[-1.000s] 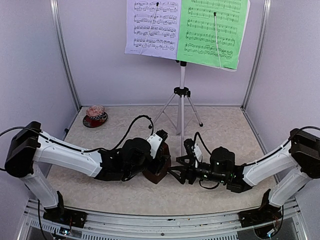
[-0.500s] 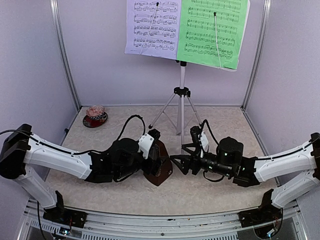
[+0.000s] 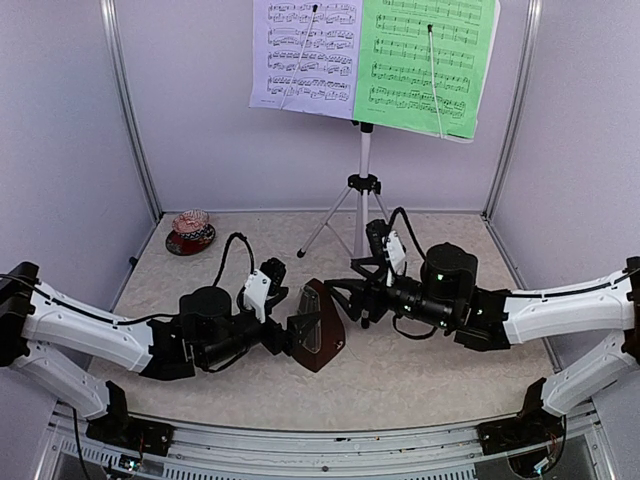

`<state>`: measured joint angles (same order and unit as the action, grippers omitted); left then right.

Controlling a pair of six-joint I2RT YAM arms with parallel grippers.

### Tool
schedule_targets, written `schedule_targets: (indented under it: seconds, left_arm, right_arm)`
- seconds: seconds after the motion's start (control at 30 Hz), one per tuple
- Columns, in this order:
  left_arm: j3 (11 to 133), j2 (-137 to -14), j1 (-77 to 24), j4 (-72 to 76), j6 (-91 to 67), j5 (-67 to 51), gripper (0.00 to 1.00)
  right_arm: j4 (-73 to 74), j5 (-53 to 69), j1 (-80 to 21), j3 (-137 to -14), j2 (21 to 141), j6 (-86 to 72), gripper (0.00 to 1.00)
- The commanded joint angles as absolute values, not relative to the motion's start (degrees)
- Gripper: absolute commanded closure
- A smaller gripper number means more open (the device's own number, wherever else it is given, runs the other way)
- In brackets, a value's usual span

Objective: Set up the instrument practice props

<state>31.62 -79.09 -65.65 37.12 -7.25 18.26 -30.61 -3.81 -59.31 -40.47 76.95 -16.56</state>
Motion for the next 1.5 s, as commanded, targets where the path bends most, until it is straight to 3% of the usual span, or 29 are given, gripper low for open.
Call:
schedule_targets:
  seconds: [0.0, 0.6, 1.17, 1.47]
  left_arm:
    - [30.7, -79.0, -65.2, 43.2, -6.4, 17.2, 0.14]
    - [31.9, -83.8, -62.8, 49.7, -4.5, 14.5, 0.35]
    - [34.8, -86.4, -62.7, 49.2, -2.9, 13.5, 0.49]
    - [33.6, -85.5, -62.9, 49.1, -2.1, 13.9, 0.67]
  right_arm:
    - [-26.5, -0.9, -57.8, -45.6, 80.6, -16.4, 0.16]
    - [-22.8, 14.1, -51.9, -51.3, 87.4, -28.4, 0.26]
    - [-20.3, 14.9, -51.4, -52.5, 90.1, -29.9, 0.30]
    - [-20.3, 13.9, -50.8, -49.9, 90.4, -30.8, 0.35]
